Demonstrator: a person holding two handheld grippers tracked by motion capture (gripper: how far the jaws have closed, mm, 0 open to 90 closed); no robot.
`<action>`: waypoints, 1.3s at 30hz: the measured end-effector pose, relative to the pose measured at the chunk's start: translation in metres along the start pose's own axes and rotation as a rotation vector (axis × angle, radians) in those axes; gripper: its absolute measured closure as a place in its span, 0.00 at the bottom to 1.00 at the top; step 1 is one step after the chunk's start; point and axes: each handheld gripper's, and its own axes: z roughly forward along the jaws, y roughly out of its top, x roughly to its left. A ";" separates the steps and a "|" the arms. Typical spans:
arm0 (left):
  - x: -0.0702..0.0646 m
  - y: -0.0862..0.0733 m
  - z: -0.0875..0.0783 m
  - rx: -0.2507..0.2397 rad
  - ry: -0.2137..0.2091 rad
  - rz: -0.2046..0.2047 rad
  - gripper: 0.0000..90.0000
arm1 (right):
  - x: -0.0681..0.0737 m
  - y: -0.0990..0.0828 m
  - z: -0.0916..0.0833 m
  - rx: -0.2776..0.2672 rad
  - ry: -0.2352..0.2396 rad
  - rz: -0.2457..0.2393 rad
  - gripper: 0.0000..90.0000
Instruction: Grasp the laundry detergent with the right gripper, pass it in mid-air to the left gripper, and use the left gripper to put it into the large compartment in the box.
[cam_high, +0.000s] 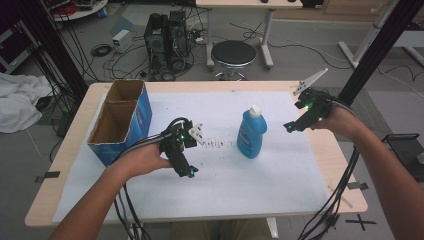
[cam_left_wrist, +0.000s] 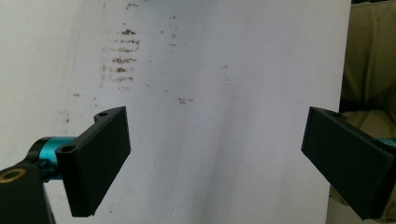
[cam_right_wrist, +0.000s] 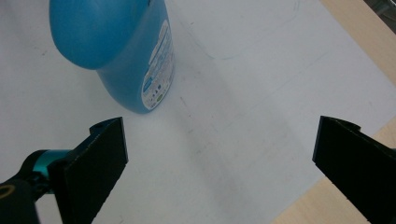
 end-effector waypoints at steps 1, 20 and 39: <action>-0.002 -0.001 0.002 -0.026 -0.001 -0.031 0.09 | 0.002 -0.002 0.001 -0.003 -0.008 0.009 0.02; 0.000 -0.006 0.005 -0.023 0.004 -0.026 0.09 | 0.043 -0.017 0.018 -0.039 -0.076 0.192 0.02; 0.003 -0.012 0.005 -0.012 -0.002 -0.017 0.09 | 0.072 -0.023 0.033 -0.144 -0.121 0.289 0.02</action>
